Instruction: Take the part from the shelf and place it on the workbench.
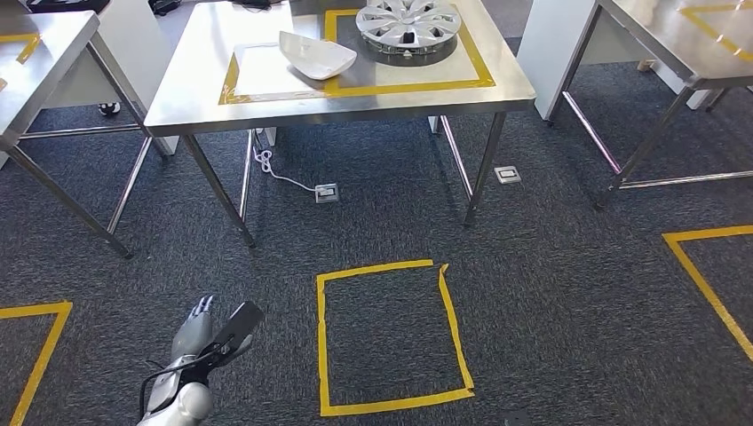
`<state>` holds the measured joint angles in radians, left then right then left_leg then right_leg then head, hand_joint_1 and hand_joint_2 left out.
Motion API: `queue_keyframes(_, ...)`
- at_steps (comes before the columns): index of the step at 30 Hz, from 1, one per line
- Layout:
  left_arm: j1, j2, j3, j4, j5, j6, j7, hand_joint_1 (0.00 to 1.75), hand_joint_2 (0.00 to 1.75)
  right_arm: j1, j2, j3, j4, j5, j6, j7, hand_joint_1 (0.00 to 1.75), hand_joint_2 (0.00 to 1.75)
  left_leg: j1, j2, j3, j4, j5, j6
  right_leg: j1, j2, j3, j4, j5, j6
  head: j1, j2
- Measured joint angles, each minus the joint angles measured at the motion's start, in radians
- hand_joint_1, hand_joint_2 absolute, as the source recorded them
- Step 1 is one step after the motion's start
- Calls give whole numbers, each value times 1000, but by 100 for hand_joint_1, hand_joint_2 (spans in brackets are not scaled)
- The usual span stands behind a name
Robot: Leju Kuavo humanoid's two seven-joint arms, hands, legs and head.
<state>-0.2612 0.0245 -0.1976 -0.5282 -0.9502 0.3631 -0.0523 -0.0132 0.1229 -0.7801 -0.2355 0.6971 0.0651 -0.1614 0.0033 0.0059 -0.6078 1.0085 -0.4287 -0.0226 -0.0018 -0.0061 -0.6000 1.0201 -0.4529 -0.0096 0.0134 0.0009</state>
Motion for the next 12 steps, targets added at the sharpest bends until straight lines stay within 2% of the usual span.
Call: queue_keyframes(12,130,-5,48,32,282,-108,15,0,0,50,-34,222,-37,-208,-18,47,0,0,0,0,-2,0,0,1,0,0,-1,0,0,0,0,0)
